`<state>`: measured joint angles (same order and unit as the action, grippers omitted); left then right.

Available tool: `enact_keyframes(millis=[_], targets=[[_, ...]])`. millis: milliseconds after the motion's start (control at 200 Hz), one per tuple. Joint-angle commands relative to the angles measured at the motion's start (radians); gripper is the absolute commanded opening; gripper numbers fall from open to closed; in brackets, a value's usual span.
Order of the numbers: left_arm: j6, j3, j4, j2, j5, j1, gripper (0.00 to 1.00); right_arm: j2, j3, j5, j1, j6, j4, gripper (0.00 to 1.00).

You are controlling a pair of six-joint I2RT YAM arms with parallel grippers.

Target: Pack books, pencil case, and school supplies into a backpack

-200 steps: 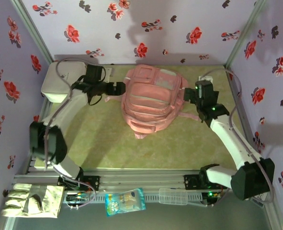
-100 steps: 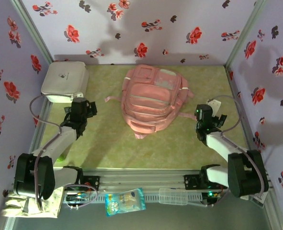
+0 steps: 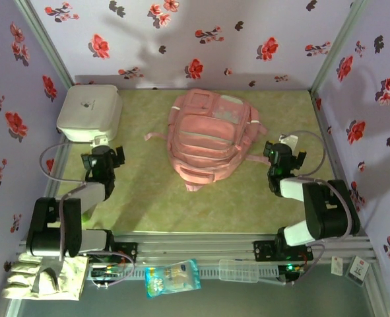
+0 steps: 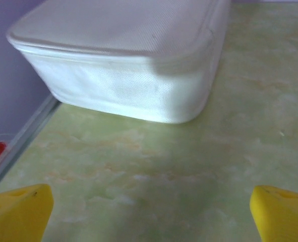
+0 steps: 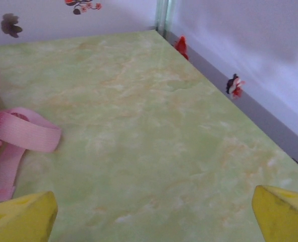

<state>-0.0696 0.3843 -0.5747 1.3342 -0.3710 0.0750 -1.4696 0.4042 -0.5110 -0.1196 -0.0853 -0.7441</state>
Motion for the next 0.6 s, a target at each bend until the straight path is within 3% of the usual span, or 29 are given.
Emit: enact_keyframes(millis=[0,125,205,350,595], targets=[[0.080,-0.033,-0.233,0.026,0.147,-0.023,1.00,-0.032,-0.034,0.125,0.024,0.023,-0.139,0.99],[0.085,-0.044,-0.312,0.090,0.260,-0.047,1.00,-0.061,-0.066,0.205,0.053,0.012,-0.214,0.99],[0.089,-0.044,-0.358,0.145,0.273,-0.049,1.00,-0.105,-0.074,0.208,0.055,0.016,-0.284,0.99],[0.088,-0.028,-0.376,0.203,0.275,-0.052,1.00,-0.099,-0.036,0.143,0.059,-0.013,-0.194,0.99],[0.073,0.010,-0.312,0.209,0.268,-0.063,1.00,-0.089,-0.035,0.157,0.074,-0.024,-0.175,0.99]])
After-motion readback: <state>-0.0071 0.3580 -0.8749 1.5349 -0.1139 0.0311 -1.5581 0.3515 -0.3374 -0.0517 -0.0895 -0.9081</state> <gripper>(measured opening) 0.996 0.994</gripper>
